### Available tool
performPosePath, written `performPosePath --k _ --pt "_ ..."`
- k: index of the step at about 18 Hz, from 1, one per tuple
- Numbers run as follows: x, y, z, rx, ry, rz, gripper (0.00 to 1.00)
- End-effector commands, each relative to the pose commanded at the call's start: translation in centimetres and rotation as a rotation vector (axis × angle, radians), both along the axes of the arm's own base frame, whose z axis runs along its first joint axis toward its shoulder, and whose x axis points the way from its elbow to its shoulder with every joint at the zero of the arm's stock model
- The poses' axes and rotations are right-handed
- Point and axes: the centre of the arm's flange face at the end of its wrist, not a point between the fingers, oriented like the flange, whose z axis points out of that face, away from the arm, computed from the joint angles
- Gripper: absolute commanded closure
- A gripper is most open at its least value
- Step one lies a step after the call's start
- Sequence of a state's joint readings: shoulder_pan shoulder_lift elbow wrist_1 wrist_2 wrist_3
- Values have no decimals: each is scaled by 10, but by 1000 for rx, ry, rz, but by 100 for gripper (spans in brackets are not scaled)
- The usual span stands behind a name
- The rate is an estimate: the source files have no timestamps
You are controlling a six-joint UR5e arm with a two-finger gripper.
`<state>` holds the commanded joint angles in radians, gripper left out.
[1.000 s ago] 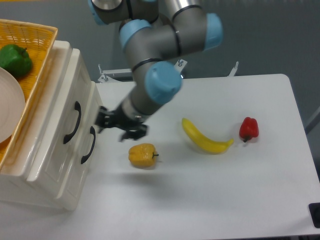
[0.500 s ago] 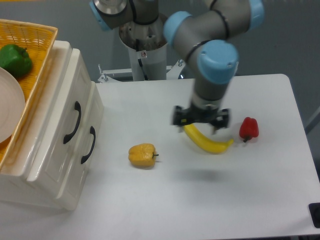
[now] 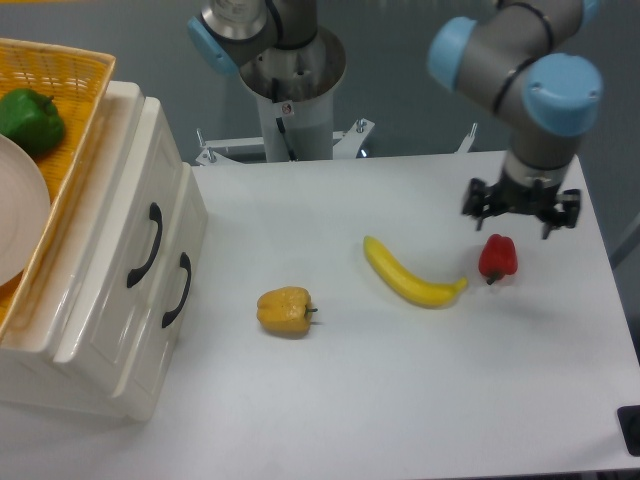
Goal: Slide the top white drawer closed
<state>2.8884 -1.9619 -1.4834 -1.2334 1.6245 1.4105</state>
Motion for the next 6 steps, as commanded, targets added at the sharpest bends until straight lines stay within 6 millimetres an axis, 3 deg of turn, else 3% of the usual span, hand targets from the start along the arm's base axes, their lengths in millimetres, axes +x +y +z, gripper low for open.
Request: performPosePath --k 3,6 --pt "-21 -18 -20 6 -11 -123 0" --pt "-26 -27 -34 23 -37 -254 0"
